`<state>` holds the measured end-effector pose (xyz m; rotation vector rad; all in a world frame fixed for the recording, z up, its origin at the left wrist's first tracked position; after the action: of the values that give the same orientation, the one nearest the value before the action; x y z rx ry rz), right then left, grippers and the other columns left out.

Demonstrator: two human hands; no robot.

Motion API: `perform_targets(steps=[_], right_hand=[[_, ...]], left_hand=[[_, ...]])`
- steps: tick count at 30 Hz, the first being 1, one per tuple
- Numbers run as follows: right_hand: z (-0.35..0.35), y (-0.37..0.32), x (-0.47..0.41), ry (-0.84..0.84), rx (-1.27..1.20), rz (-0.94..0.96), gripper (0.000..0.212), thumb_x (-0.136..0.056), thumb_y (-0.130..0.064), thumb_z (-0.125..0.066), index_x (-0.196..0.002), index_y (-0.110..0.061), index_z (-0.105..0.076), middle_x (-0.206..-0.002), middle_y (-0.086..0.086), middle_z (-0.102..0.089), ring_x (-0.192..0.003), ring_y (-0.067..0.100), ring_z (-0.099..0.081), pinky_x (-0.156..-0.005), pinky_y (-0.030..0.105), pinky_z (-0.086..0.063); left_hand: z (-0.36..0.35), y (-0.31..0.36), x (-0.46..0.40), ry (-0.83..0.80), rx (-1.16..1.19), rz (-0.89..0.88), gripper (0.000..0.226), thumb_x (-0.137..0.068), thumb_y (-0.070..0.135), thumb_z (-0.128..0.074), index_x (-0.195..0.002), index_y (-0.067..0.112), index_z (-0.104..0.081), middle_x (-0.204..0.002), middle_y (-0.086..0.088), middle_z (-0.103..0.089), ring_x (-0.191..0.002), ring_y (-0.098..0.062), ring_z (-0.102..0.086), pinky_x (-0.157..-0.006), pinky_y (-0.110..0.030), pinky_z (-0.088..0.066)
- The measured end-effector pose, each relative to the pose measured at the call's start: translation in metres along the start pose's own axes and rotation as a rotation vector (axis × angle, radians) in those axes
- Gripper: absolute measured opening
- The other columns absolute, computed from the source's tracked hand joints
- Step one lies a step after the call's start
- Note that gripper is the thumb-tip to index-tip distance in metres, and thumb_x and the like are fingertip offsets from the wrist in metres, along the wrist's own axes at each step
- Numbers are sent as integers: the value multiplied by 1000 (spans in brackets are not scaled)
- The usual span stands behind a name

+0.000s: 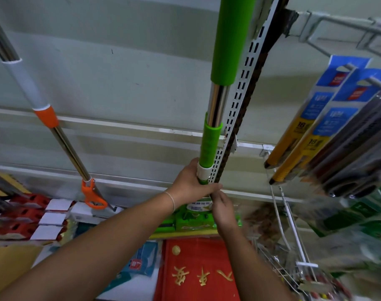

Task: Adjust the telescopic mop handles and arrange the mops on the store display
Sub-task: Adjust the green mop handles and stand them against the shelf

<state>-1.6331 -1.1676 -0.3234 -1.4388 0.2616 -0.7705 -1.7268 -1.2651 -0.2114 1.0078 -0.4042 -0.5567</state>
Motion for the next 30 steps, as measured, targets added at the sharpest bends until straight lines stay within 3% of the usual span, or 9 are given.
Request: perform_targets(steps=[4,8,11,14,17,20,22,25,30], right_hand=[[-8,4,9,8,-39,6,45,-97,-51,-42,-123,-23,-66,-125,0,-67,-119,15,-60,-107,46,-45],[-10,-5,16,20,-76,45,41,-103,-43,-40,-124,-18,-66,-124,1,-67,-120,16,-60,-107,40,-44],[-11,-9,18,37,-42,70,41,-106,-36,-37,-126,-11,-61,-126,7,-65,-122,22,-58,-107,42,-44],[-15,-11,15,28,-31,67,52,-102,-47,-38,-139,-13,-53,-143,7,-54,-134,20,-48,-116,45,-35],[-19,-20,16,2,-9,71,53,-101,-48,-36,-142,-19,-51,-146,1,-51,-136,15,-45,-117,43,-34],[-25,-21,13,-35,-53,56,47,-102,-40,-38,-141,-18,-52,-146,1,-52,-135,16,-46,-117,43,-33],[-30,-17,11,-48,-73,37,49,-97,-44,-40,-137,-22,-57,-140,1,-57,-130,17,-51,-115,46,-36],[-30,-8,7,-56,-87,7,44,-91,-44,-38,-123,-33,-65,-125,1,-68,-119,21,-62,-104,52,-47],[-30,-11,6,-92,-114,-40,38,-99,-35,-34,-118,-30,-67,-117,7,-71,-109,25,-67,-96,53,-53]], left_hand=[[6,-9,6,31,5,13,68,-60,46,-87,-113,28,-49,-93,16,-64,-86,-3,-63,-67,-14,-45],[15,-25,15,108,-59,79,118,-38,82,-78,-135,29,-37,-124,5,-61,-111,-15,-61,-91,-36,-54],[10,-36,24,121,-75,97,124,-40,86,-73,-142,32,-29,-132,3,-56,-120,-17,-56,-97,-41,-52],[12,-24,29,162,-20,58,112,-53,77,-74,-142,27,-29,-126,1,-58,-116,-19,-58,-95,-41,-52],[19,-5,28,205,55,-8,85,-61,53,-77,-133,30,-37,-109,3,-63,-101,-17,-62,-86,-38,-54],[19,7,25,191,60,-65,70,-71,26,-72,-133,28,-40,-112,1,-61,-103,-17,-61,-90,-35,-52],[15,10,23,161,93,-67,72,-74,13,-67,-138,26,-37,-115,3,-60,-103,-11,-61,-88,-22,-50],[9,20,23,134,141,-81,71,-77,0,-60,-137,26,-35,-103,15,-57,-88,9,-57,-72,1,-40],[8,29,22,142,168,-107,69,-78,-2,-57,-137,25,-32,-111,4,-55,-94,-9,-56,-77,-8,-41]])
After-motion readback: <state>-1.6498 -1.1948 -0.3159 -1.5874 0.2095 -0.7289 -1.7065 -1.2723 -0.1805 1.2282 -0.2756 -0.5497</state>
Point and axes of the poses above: each hand's wrist, its own x-axis away from the middle knuckle, its own z-axis out of the back of the hand, y = z × x, the point moved 10 cm from there along -x, towards the middle knuckle
